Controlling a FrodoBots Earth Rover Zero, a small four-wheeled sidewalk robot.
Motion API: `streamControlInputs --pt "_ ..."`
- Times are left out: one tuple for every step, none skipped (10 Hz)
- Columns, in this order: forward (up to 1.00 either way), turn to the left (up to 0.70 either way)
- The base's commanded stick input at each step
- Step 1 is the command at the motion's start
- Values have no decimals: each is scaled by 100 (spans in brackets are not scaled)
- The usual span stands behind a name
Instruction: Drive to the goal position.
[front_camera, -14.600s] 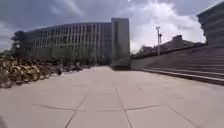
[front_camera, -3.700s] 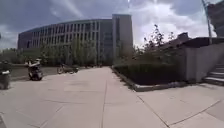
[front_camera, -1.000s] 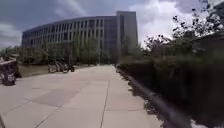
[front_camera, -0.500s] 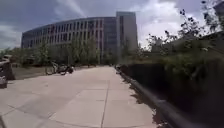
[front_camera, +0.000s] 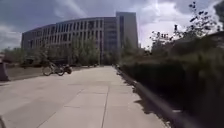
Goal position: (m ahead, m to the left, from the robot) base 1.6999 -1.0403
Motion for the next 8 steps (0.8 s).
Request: streamControlInputs --pt "70 0" --pt "70 0" --pt "70 0" --pt "70 0" --pt "70 0" --pt "70 0" --pt "70 0" --pt "70 0"
